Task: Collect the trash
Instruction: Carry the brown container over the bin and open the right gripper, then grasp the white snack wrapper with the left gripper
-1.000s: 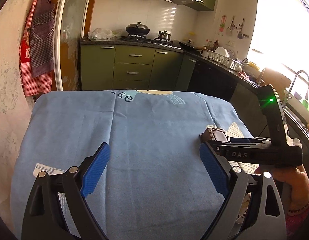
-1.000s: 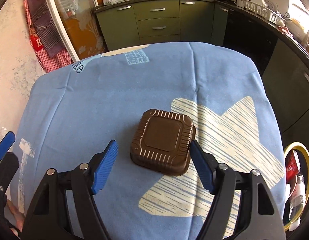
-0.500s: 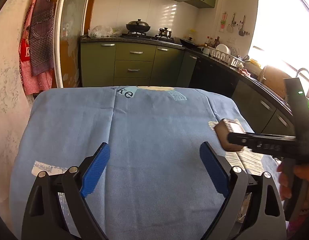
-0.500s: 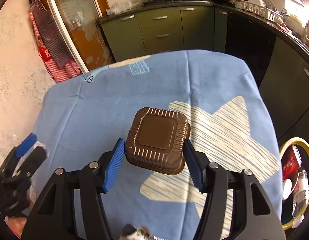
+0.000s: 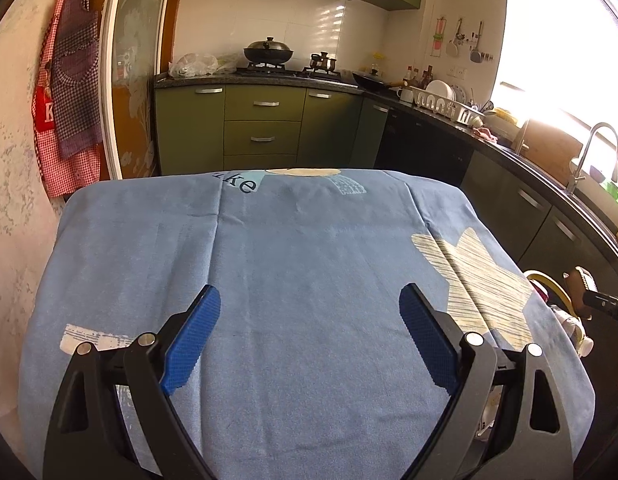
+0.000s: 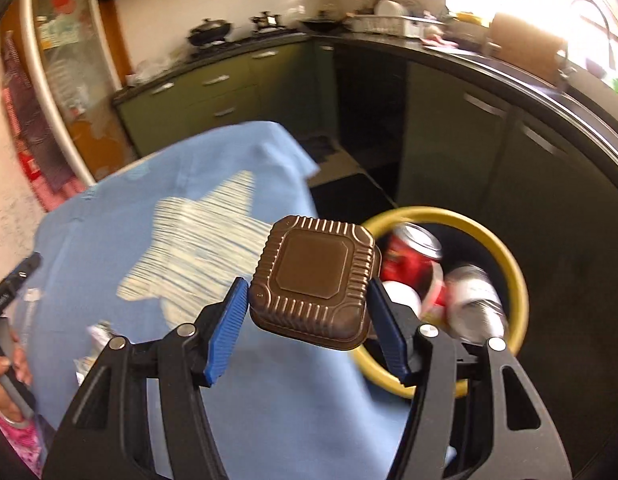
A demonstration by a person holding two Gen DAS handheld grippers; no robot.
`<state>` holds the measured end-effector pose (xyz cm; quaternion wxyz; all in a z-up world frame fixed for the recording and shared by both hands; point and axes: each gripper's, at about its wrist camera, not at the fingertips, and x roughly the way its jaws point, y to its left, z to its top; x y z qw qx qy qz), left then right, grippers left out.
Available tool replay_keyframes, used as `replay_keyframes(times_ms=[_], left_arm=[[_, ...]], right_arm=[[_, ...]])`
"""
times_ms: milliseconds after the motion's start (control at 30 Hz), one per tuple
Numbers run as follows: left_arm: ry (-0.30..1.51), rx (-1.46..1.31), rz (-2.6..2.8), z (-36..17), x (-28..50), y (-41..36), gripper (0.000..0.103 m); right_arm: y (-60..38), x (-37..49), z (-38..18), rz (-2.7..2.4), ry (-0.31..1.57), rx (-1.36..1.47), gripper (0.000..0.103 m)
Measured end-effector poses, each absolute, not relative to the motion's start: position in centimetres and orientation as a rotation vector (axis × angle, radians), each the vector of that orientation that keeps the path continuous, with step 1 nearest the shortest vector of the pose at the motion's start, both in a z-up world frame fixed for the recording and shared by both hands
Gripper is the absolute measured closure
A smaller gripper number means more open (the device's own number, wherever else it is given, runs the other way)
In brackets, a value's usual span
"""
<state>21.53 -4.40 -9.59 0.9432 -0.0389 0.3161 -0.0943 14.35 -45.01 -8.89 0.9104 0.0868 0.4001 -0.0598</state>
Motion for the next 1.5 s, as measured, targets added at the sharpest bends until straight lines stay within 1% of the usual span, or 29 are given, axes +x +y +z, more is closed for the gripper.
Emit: replay_keyframes(times_ms=[167,200,267,500,667,833,967,1233,1500], left_arm=[[0.653,-0.063,-0.195,-9.9,21.6,-4.7,0.013],[0.656,-0.060,-0.197,-9.9,21.6,-4.8,0.013],[0.656,-0.056,-0.198,-10.0,21.6,-4.9,0.013],[0.663,-0.052,-0.218,-10.0,21.6,-5.2,0.013],[0.665,-0.032,-0.250,-10.0,21.2,-6.1,0.011],[0.700,-0.027,-0.329,-10.4,20.9,-7.5,0.011],[0.731,0.003,-0.424,-10.7,20.4,-9.4,0.011],[0.773,0.159,-0.602,-10.2,17.5,-15.4,0.009],[0.901,0.187,-0.640,-12.0,17.2,-19.9,0.009]], right_arm=[[-48.6,13.4,-11.0,-0.215,0.861,0.184,0.044],[-49.3,13.4,-11.4,-0.233,0.864,0.195,0.041],[-50.6,13.1,-11.7,-0.257,0.851,0.239,0.040],[-51.5,10.6,-11.0,-0.217,0.789,0.366,0.039],[-51.2,9.0,-10.5,-0.196,0.777,0.392,0.036],[-51.0,7.8,-9.9,-0.181,0.765,0.402,0.036],[-50.7,7.2,-9.5,-0.159,0.753,0.408,0.035],[-50.2,6.6,-9.5,-0.121,0.745,0.414,0.034],[-50.3,5.8,-9.4,-0.101,0.724,0.412,0.034]])
